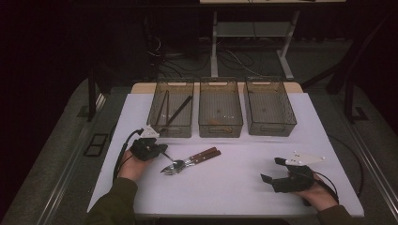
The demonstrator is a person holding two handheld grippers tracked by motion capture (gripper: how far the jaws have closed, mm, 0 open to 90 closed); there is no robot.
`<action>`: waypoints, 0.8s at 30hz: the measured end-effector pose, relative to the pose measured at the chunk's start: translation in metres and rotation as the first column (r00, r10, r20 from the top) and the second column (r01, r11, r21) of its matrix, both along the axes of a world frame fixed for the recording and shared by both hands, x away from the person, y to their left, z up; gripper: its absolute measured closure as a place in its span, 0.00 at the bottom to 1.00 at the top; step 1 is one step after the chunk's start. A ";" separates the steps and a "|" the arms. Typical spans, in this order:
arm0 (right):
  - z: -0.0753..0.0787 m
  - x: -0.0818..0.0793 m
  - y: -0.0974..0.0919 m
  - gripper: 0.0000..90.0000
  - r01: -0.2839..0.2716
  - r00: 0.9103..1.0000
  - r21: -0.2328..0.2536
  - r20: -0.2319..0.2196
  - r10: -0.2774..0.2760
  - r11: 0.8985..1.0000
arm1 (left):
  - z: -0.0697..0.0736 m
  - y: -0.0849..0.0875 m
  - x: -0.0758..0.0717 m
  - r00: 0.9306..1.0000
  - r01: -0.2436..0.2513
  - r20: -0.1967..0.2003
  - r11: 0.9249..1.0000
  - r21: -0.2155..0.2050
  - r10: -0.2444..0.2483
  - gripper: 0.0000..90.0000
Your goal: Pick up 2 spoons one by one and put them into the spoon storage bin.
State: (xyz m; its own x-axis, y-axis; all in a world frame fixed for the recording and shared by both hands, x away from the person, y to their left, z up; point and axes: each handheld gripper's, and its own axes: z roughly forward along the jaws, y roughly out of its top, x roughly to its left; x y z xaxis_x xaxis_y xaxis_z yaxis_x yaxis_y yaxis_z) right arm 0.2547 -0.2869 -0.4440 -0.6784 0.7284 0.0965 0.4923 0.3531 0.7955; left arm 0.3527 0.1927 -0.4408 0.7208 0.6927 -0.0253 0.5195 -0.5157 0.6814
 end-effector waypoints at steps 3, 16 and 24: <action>0.000 0.000 0.000 0.16 0.001 1.000 -0.001 -0.001 -0.001 1.000 | -0.001 -0.001 0.000 1.000 0.011 -0.003 1.000 0.022 -0.011 1.00; 0.001 0.000 -0.001 0.16 0.002 1.000 -0.008 0.000 -0.002 1.000 | 0.003 0.000 -0.004 1.000 0.009 -0.028 0.996 0.093 -0.007 1.00; 0.000 0.000 -0.001 0.16 0.006 1.000 -0.010 0.000 -0.006 1.000 | 0.004 0.009 0.001 0.999 -0.034 -0.006 0.998 0.053 0.034 1.00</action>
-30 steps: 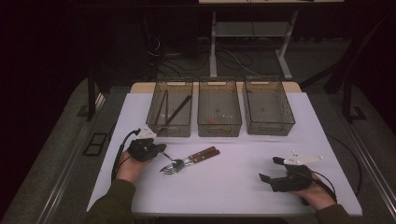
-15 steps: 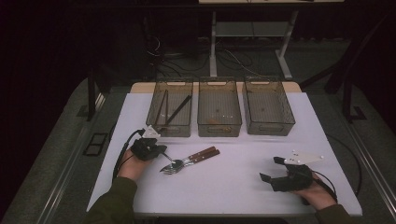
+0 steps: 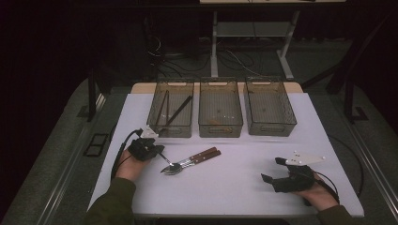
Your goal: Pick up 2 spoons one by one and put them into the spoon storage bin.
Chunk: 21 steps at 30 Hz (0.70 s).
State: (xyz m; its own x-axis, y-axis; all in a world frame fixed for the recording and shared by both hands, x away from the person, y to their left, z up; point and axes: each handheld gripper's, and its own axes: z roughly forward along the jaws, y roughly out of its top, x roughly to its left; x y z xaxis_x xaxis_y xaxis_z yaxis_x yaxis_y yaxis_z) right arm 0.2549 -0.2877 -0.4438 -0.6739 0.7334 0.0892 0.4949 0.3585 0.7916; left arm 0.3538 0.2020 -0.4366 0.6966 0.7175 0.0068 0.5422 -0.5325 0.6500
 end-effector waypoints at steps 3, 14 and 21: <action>0.000 0.000 0.000 0.16 0.001 1.000 -0.002 -0.004 -0.001 1.000 | -0.001 0.003 0.005 1.000 0.009 -0.006 0.999 -0.035 -0.010 1.00; 0.000 0.000 -0.001 0.16 0.003 1.000 0.001 -0.002 -0.003 1.000 | 0.000 -0.004 0.002 0.999 0.037 -0.028 0.998 0.048 -0.036 1.00; 0.000 0.000 -0.001 0.16 0.003 1.000 -0.002 -0.002 -0.003 1.000 | 0.002 -0.002 -0.004 0.998 0.039 -0.042 0.996 0.082 -0.035 1.00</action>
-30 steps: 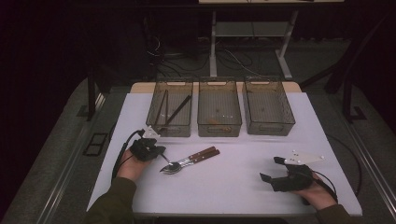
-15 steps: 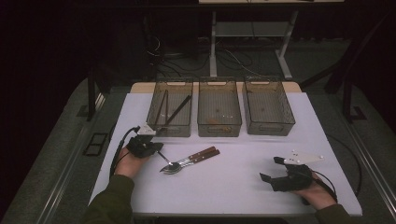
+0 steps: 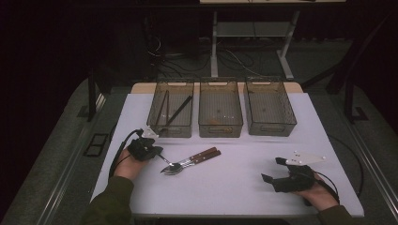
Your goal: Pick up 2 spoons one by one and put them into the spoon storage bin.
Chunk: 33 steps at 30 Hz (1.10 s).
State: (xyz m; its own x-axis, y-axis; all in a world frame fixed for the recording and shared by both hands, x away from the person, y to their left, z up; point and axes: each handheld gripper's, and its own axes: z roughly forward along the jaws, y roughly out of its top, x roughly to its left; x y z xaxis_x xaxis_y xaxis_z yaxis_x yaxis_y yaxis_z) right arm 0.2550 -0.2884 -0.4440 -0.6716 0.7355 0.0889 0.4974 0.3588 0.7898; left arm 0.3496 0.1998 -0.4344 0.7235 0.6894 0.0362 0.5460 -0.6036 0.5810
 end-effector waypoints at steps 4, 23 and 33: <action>0.000 0.000 0.000 0.16 0.002 1.000 0.002 0.000 -0.002 1.000 | 0.002 0.004 -0.005 1.000 0.005 -0.016 1.000 0.012 -0.004 1.00; 0.000 0.000 0.000 0.16 0.003 1.000 0.001 0.000 -0.003 1.000 | 0.003 0.022 -0.039 0.998 -0.010 -0.059 1.000 -0.024 0.009 1.00; 0.000 0.000 0.000 0.16 0.003 1.000 0.000 0.001 -0.003 1.000 | 0.003 0.023 -0.058 0.998 -0.010 -0.067 0.999 -0.045 0.007 1.00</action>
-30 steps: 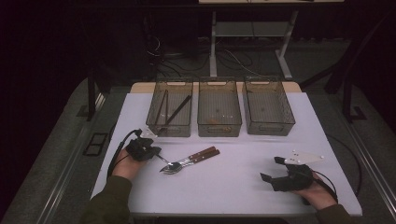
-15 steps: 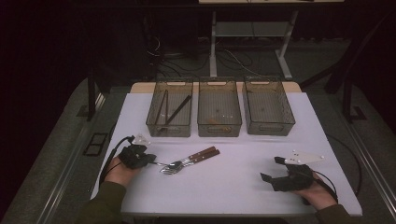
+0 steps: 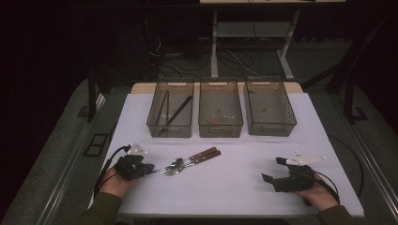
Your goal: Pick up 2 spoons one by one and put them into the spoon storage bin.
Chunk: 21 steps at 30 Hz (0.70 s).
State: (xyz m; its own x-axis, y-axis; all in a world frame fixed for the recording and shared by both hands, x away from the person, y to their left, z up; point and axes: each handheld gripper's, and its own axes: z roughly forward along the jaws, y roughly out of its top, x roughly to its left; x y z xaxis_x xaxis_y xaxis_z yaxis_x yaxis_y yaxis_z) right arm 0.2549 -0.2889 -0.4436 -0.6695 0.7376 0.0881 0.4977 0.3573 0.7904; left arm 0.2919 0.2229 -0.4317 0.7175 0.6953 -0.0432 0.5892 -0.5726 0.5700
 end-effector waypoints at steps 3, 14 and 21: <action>0.000 0.000 0.001 0.16 -0.002 1.000 0.000 0.000 0.002 1.000 | 0.001 -0.001 0.002 1.000 -0.006 0.017 1.000 -0.031 0.006 0.98; 0.000 0.001 -0.001 0.16 0.004 1.000 0.005 0.001 -0.004 1.000 | 0.010 -0.040 0.020 0.987 0.139 0.111 0.972 -0.189 -0.120 0.56; 0.000 0.001 0.001 0.16 0.002 1.000 0.004 -0.004 -0.002 1.000 | -0.001 -0.056 0.030 0.978 0.203 0.082 0.969 -0.140 -0.193 0.51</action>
State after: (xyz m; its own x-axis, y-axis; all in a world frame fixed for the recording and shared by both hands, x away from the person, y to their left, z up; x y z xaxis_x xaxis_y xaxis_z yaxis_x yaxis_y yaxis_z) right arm 0.2558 -0.2883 -0.4439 -0.6678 0.7384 0.0937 0.5013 0.3531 0.7899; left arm 0.3221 0.1673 -0.4325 0.8450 0.5287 -0.0805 0.4296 -0.5814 0.6909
